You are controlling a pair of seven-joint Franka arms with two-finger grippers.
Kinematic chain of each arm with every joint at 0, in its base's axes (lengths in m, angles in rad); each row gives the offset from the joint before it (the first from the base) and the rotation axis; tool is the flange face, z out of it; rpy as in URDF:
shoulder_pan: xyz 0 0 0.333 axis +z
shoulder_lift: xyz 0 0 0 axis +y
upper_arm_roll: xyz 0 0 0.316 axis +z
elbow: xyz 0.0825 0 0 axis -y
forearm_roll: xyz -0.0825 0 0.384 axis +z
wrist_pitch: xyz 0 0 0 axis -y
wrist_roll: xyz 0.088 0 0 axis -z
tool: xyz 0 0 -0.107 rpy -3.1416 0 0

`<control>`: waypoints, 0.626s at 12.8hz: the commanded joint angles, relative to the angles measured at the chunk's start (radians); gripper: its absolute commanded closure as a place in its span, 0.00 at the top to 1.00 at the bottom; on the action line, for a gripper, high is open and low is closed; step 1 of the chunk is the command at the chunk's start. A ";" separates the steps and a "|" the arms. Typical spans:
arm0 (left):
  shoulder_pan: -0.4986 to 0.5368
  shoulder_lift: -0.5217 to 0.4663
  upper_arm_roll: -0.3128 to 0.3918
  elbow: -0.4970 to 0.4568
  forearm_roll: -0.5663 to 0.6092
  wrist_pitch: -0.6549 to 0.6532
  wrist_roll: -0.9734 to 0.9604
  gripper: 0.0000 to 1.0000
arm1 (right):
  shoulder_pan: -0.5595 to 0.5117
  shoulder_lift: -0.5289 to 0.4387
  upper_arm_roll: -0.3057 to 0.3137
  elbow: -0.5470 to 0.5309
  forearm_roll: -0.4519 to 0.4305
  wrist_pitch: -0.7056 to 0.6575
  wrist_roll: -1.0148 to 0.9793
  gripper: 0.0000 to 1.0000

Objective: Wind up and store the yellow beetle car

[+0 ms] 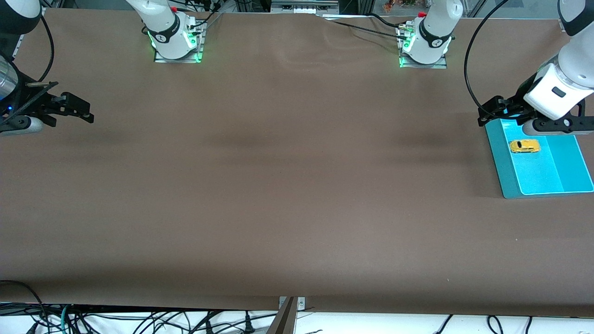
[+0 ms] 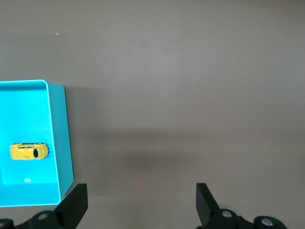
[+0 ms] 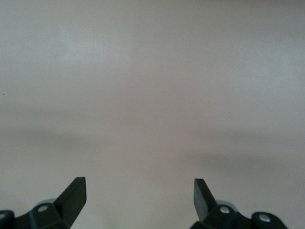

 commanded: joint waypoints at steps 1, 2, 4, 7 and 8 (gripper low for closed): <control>-0.003 -0.021 0.007 -0.011 -0.018 -0.005 0.050 1.00 | 0.001 0.001 0.001 0.013 0.014 -0.019 0.001 1.00; -0.003 -0.020 0.007 -0.008 -0.018 -0.012 0.050 1.00 | 0.001 0.001 0.001 0.013 0.012 -0.017 0.001 1.00; -0.003 -0.018 0.007 -0.005 -0.018 -0.016 0.051 1.00 | 0.001 0.001 0.001 0.013 0.012 -0.017 0.001 1.00; -0.003 -0.015 0.007 -0.002 -0.018 -0.014 0.051 1.00 | 0.002 0.006 0.001 0.017 0.011 -0.017 -0.001 1.00; -0.003 -0.017 0.007 -0.003 -0.018 -0.016 0.051 1.00 | 0.004 0.006 0.001 0.022 0.011 -0.017 -0.004 1.00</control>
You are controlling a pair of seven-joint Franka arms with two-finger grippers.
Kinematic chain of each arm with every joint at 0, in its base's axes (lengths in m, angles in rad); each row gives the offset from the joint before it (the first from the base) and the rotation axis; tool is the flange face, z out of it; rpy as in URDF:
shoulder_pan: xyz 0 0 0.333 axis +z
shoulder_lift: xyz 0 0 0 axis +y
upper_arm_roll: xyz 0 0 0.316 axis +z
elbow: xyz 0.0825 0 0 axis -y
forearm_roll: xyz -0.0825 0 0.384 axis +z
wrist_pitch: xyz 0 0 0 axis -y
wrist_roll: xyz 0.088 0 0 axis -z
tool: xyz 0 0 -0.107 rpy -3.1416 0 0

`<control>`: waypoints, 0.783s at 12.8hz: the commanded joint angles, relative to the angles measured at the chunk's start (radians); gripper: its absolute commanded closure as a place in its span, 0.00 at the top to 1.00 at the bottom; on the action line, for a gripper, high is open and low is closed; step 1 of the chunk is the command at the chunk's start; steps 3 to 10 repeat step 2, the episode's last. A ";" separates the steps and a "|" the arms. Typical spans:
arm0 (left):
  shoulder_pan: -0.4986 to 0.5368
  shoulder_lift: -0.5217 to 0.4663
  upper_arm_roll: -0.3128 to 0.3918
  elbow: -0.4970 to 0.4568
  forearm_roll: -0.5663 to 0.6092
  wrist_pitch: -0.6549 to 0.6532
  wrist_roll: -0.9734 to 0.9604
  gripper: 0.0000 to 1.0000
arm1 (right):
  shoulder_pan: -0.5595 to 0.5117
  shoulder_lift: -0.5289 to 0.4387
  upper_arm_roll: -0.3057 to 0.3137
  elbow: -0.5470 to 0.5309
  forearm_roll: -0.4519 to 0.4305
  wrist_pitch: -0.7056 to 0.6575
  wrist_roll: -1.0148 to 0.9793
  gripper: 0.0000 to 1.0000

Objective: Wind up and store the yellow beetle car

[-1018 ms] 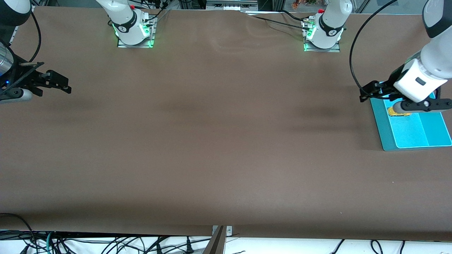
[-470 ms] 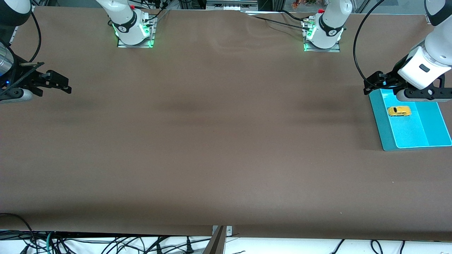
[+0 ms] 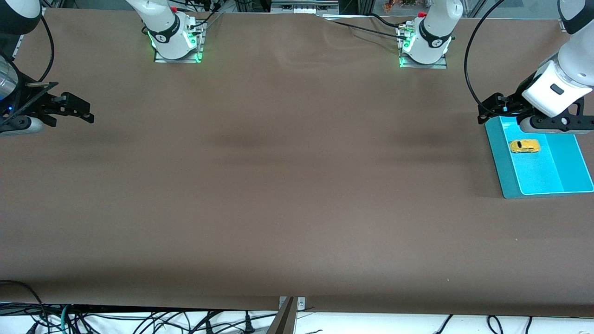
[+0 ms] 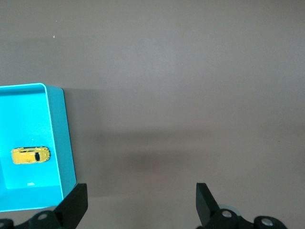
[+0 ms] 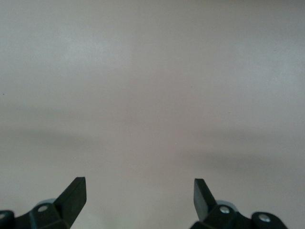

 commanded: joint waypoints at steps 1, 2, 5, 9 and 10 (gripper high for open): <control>-0.003 -0.014 0.007 -0.001 -0.018 -0.011 0.023 1.00 | 0.004 0.005 0.001 0.023 0.011 -0.018 -0.004 1.00; -0.003 -0.014 0.007 -0.001 -0.018 -0.011 0.021 1.00 | 0.004 0.005 0.001 0.023 0.011 -0.018 -0.003 1.00; -0.003 -0.014 0.007 -0.001 -0.018 -0.011 0.021 1.00 | 0.004 0.005 0.001 0.023 0.011 -0.018 -0.003 1.00; -0.003 -0.014 0.007 -0.001 -0.018 -0.011 0.021 1.00 | 0.004 0.005 0.001 0.023 0.011 -0.018 -0.003 1.00; -0.003 -0.014 0.007 -0.001 -0.018 -0.011 0.021 1.00 | 0.004 0.005 0.001 0.023 0.011 -0.018 -0.003 1.00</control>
